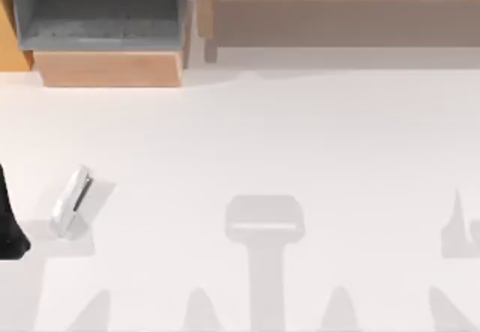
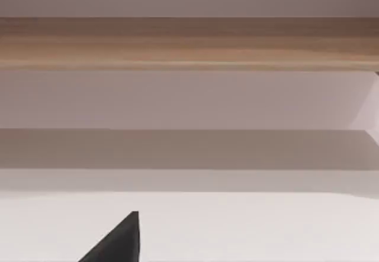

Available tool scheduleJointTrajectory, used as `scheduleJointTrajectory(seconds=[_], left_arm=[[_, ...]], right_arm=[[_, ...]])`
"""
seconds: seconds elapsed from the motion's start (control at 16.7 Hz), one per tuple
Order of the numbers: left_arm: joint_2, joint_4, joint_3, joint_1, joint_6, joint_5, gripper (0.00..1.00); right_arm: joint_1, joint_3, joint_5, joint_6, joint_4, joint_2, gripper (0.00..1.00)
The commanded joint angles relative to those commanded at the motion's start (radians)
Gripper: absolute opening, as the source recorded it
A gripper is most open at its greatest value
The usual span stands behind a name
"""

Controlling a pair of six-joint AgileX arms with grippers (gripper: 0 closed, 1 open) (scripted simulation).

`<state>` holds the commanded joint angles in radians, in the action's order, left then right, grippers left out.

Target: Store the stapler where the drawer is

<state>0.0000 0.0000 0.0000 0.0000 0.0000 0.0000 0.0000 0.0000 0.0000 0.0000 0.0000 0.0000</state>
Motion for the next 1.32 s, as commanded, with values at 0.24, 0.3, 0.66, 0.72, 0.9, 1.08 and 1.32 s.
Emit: scheduleJointTrajectory(seconds=[0.24, 0.3, 0.66, 0.72, 0.9, 1.08, 1.32], left_arm=[[0.027, 0.013, 0.012, 0.006, 0.021, 0.005, 1.00], [0.055, 0.027, 0.025, 0.012, 0.042, 0.011, 1.00], [0.385, 0.201, 0.184, 0.083, 0.286, 0.081, 1.00], [0.461, 0.241, 0.222, 0.098, 0.341, 0.098, 1.00], [0.719, 0.377, 0.348, 0.149, 0.525, 0.154, 1.00], [1.006, 0.526, 0.487, 0.202, 0.725, 0.214, 1.00], [1.403, 0.729, 0.677, 0.273, 0.997, 0.296, 1.00]], right_arm=[[0.000, 0.000, 0.000, 0.000, 0.000, 0.000, 1.00], [0.000, 0.000, 0.000, 0.000, 0.000, 0.000, 1.00], [0.000, 0.000, 0.000, 0.000, 0.000, 0.000, 1.00], [0.000, 0.000, 0.000, 0.000, 0.000, 0.000, 1.00], [0.000, 0.000, 0.000, 0.000, 0.000, 0.000, 1.00], [0.000, 0.000, 0.000, 0.000, 0.000, 0.000, 1.00], [0.000, 0.000, 0.000, 0.000, 0.000, 0.000, 1.00]])
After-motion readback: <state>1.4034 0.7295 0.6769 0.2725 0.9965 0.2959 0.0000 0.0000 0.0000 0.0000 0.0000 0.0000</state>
